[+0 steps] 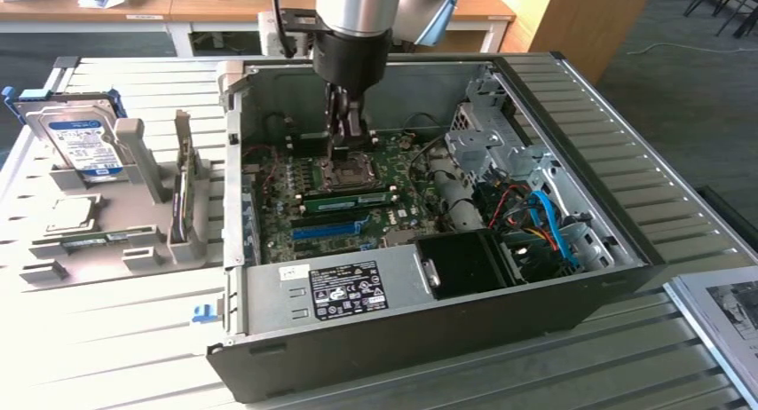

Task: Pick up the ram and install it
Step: 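Press down the ram until it locks into place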

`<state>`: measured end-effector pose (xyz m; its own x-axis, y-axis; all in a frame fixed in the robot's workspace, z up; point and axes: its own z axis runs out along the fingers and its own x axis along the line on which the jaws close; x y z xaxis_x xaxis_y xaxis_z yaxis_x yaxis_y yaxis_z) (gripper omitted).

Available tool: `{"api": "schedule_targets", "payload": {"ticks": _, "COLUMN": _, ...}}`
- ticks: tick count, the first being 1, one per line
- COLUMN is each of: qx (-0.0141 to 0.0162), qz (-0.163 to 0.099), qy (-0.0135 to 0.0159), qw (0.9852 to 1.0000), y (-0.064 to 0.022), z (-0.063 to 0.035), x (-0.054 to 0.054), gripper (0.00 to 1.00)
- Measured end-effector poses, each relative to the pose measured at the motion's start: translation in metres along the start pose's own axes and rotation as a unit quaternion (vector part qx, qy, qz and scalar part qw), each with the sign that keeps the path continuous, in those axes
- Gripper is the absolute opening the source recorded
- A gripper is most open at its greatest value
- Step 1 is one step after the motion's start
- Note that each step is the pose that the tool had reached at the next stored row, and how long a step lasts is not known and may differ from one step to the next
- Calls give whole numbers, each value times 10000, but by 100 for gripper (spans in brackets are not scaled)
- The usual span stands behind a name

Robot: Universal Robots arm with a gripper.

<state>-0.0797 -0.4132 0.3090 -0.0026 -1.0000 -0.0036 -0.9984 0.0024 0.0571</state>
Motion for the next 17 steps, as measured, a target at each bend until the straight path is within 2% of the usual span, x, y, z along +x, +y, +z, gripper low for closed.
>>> {"api": "schedule_targets", "payload": {"ticks": 12, "qx": -15, "qz": 0, "qy": 0, "qw": 10000, "y": 11, "z": -193, "x": -1, "gripper": 10}}
{"api": "schedule_targets", "payload": {"ticks": 17, "qx": -16, "qz": -1, "qy": 0, "qw": 10000, "y": 11, "z": -206, "x": -1, "gripper": 10}}
